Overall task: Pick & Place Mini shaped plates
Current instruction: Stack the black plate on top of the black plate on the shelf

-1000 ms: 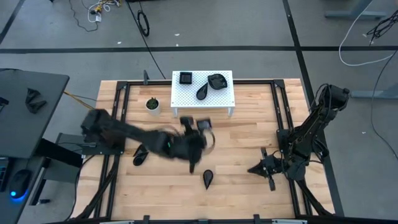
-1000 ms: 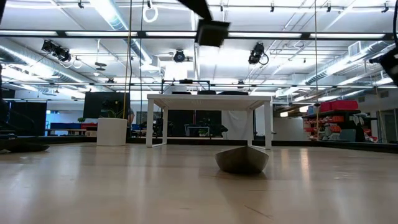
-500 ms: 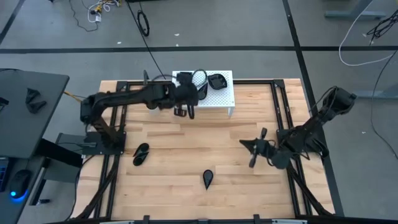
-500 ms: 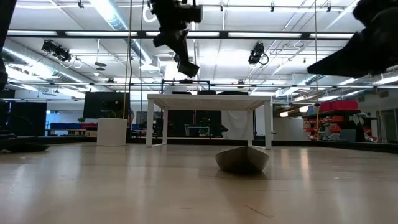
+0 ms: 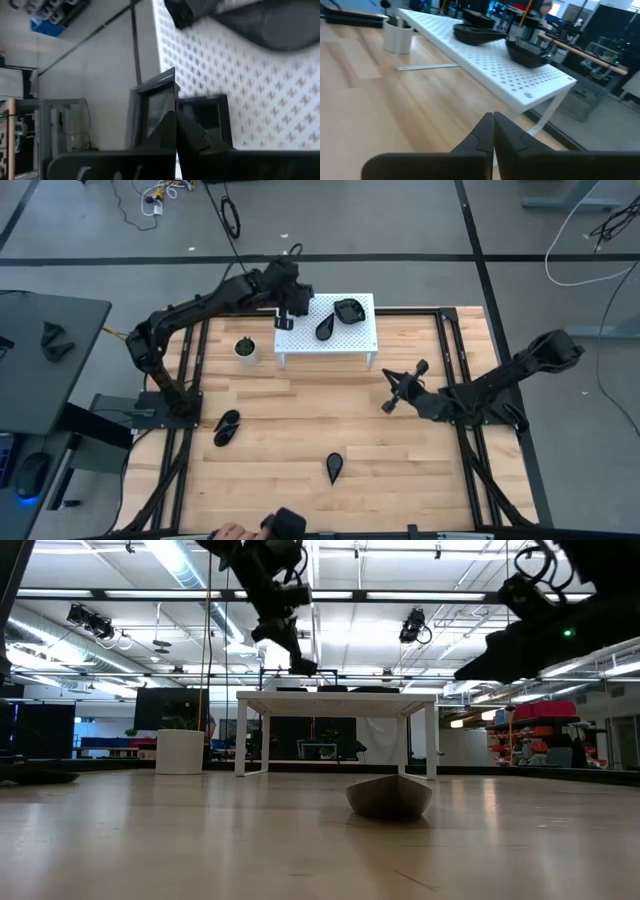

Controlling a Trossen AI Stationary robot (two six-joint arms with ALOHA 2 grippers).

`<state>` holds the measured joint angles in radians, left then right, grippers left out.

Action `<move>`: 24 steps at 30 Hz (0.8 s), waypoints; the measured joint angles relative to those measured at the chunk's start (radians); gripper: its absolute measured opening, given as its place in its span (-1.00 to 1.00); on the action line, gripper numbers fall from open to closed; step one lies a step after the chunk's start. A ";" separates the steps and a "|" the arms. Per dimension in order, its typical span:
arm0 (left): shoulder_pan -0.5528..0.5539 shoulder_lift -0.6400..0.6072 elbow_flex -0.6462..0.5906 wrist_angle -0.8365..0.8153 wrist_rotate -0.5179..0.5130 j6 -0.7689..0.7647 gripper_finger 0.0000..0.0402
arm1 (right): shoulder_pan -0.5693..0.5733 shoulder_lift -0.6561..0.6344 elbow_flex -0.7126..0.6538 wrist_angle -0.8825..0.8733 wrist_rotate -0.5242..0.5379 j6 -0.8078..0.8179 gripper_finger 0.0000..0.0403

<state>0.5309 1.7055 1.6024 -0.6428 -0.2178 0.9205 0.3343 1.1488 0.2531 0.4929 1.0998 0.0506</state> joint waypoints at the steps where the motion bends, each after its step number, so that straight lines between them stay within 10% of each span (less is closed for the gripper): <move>1: 0.007 0.001 -0.014 0.005 0.003 0.013 -1.00 | -0.016 0.000 0.000 0.007 -0.011 -0.012 -0.94; 16: 0.025 0.001 -0.124 0.042 0.001 0.028 -0.96 | -0.152 0.000 0.000 0.152 -0.227 -0.172 -0.94; 24: 0.029 0.001 -0.124 0.040 0.015 -0.072 -0.51 | -0.179 0.000 0.000 0.166 -0.282 -0.168 -0.94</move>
<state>0.5594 1.7063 1.4784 -0.6025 -0.2027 0.8482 0.1552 1.1488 0.2531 0.6592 0.8179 -0.1170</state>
